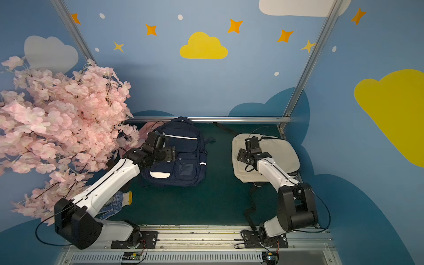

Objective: Zip up the backpack
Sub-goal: Adjust the backpack at the center of the board.

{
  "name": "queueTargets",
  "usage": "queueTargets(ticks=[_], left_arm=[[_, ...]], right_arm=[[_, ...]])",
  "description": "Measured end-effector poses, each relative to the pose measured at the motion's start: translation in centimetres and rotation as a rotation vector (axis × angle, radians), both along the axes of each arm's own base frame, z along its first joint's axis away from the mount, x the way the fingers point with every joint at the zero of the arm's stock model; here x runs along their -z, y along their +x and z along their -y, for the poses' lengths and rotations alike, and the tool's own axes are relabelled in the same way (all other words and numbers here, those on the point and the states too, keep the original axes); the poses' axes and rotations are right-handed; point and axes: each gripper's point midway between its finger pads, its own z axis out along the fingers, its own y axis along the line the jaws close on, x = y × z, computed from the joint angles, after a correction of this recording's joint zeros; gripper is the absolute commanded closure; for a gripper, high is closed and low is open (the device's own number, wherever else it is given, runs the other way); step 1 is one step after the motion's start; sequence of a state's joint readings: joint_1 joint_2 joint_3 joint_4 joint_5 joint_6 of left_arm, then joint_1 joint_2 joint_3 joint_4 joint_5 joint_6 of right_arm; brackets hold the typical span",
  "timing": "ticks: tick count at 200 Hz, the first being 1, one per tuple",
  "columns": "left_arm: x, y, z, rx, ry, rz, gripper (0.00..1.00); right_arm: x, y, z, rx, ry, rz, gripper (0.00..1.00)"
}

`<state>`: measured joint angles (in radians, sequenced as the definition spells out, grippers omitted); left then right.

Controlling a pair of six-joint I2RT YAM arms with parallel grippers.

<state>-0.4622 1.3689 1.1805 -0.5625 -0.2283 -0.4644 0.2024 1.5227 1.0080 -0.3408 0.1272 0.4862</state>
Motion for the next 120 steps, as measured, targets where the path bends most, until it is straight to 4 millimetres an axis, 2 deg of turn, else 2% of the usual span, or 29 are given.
queueTargets(ticks=[12, 21, 31, 45, 60, 77, 120], left_arm=[[0.8, -0.6, 2.2, 0.048, -0.046, -0.005, 0.15], [1.7, -1.1, 3.8, 0.083, -0.073, -0.018, 0.15], [2.6, -1.6, 5.3, 0.113, -0.097, -0.035, 0.15], [4.2, -2.2, 7.2, 0.146, -0.118, -0.068, 0.15], [5.5, -2.7, 8.7, 0.169, -0.127, -0.097, 0.15], [6.4, -3.0, 10.1, 0.189, -0.139, -0.113, 0.15], [8.2, -3.3, 12.3, 0.204, -0.167, -0.148, 0.19]], right_arm=[[1.4, -0.1, 2.2, 0.063, 0.005, -0.050, 0.29], [2.6, -0.3, 3.0, 0.083, 0.021, -0.096, 0.29], [4.0, -0.6, 3.3, 0.086, 0.043, -0.154, 0.28], [5.8, -0.8, 2.6, 0.068, 0.080, -0.220, 0.28], [7.4, -1.3, 1.1, 0.036, 0.126, -0.271, 0.28], [7.7, -1.4, -0.5, 0.003, 0.154, -0.264, 0.28], [6.9, -1.5, -8.6, -0.153, 0.283, -0.211, 0.27]])
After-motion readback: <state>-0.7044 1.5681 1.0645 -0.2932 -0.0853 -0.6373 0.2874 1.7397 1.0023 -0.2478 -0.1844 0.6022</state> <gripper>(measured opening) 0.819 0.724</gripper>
